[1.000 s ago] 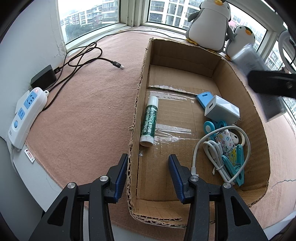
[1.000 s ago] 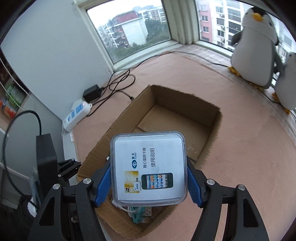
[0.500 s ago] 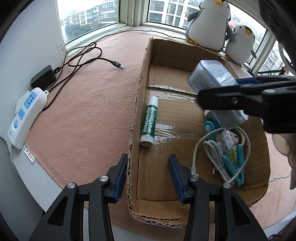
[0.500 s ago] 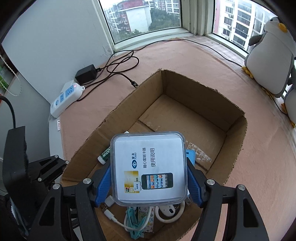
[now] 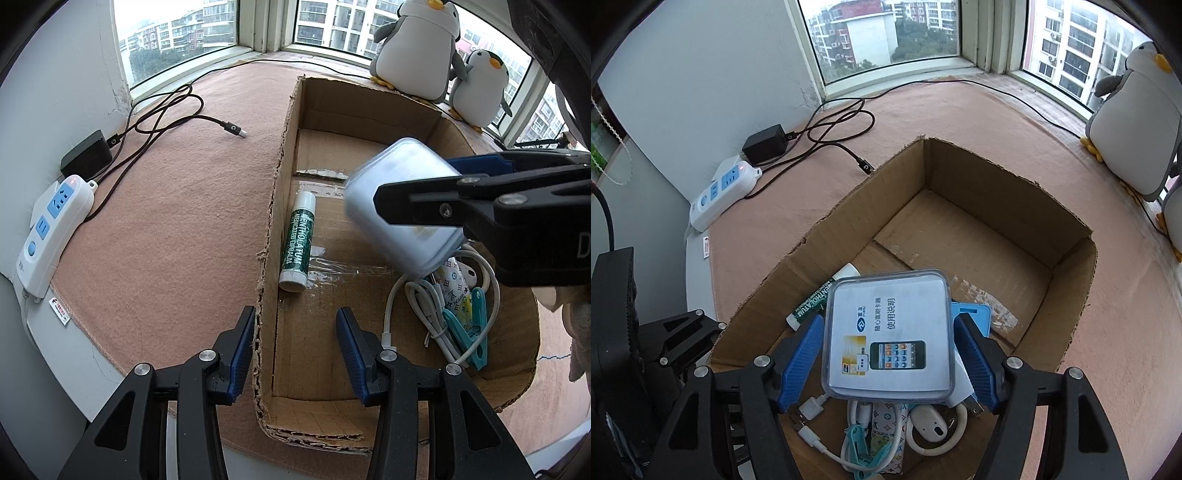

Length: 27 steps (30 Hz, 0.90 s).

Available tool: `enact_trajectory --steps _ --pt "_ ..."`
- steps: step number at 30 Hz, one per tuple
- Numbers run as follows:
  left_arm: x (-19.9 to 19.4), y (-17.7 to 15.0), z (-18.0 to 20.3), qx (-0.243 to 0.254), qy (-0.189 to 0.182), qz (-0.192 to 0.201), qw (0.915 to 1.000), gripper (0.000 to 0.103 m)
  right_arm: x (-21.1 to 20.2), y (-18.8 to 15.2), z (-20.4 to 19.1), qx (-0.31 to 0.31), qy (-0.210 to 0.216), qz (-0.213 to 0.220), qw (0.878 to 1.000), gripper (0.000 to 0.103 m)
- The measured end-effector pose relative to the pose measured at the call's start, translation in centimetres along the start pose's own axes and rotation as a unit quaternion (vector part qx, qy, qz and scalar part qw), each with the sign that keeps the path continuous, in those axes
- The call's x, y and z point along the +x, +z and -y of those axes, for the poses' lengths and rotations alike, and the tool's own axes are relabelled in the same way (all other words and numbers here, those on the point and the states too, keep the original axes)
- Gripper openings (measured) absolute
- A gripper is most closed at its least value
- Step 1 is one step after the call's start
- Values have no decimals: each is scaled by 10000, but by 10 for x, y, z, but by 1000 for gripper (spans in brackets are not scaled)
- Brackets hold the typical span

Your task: Organize rigid objects

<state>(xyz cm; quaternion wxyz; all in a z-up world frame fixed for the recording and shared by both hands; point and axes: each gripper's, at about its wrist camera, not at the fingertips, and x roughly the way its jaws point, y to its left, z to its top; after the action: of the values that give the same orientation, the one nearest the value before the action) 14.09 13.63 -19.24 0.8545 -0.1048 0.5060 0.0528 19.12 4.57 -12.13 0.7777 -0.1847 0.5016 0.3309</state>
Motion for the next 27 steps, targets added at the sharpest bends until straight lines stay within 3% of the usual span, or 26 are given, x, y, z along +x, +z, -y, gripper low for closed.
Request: enact_trajectory --steps 13,27 --pt "0 1 1 3 4 -5 10000 48 -30 -8 7 194 -80 403 9990 69" --pt "-1 1 1 15 22 -11 10000 48 -77 -77 44 1155 -437 867 9886 77"
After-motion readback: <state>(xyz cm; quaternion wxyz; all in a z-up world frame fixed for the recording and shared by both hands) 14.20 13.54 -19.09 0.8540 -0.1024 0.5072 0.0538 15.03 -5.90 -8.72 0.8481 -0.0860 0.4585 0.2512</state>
